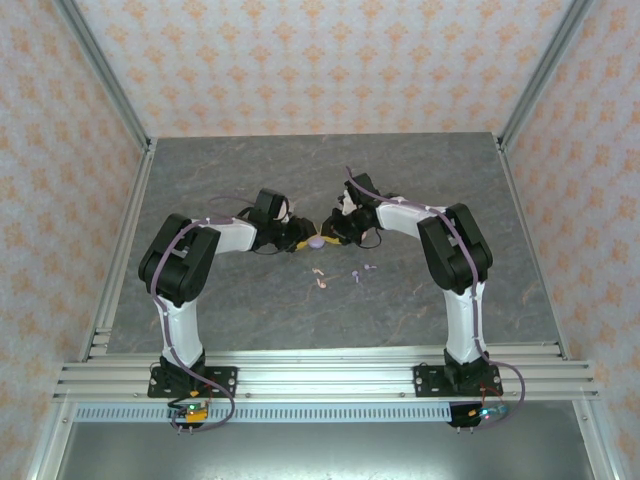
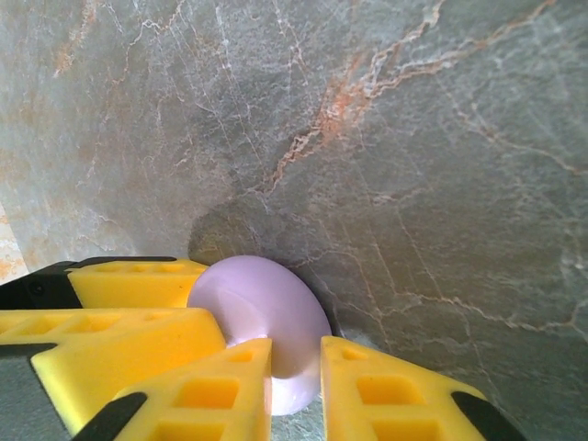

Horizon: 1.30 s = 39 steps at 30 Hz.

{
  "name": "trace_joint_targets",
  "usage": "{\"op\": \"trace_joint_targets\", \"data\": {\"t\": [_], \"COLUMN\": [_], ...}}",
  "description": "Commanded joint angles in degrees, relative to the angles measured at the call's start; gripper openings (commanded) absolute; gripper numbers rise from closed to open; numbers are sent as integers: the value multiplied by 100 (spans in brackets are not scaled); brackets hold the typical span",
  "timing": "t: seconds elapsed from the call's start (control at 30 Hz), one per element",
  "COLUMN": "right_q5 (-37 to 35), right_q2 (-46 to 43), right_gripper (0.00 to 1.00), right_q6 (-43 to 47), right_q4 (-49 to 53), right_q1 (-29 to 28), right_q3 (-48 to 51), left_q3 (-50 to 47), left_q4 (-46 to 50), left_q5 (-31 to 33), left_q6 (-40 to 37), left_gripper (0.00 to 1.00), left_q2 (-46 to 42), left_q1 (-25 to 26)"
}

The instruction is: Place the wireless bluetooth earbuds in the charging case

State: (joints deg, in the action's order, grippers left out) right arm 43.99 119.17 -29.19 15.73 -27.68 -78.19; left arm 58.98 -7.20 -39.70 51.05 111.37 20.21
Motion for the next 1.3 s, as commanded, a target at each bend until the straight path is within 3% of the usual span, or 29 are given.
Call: {"op": "trace_joint_targets", "data": {"t": [0.0,0.73,1.1,1.27], "right_q5": [-157,-200,-170,-197], "right_q2": [39,-35,-35,-103], "right_gripper": [21,15,15,16], "right_q6": [-42,-25,12,10], "right_q4": [154,308,352,369], "right_q1": [-17,52,68,71], "right_q3": [190,148,146,164], "left_q3": [-73,-166,-122,-101], "left_q4": [-348,-397,-440,-433], "left_q5": [-231,-234,-213,-131], "left_q6": [105,83,118,137], "left_gripper": [37,37,32,23], "left_q2": [-45,-160,-160,-311], "left_q1": [122,177,214,221]}}
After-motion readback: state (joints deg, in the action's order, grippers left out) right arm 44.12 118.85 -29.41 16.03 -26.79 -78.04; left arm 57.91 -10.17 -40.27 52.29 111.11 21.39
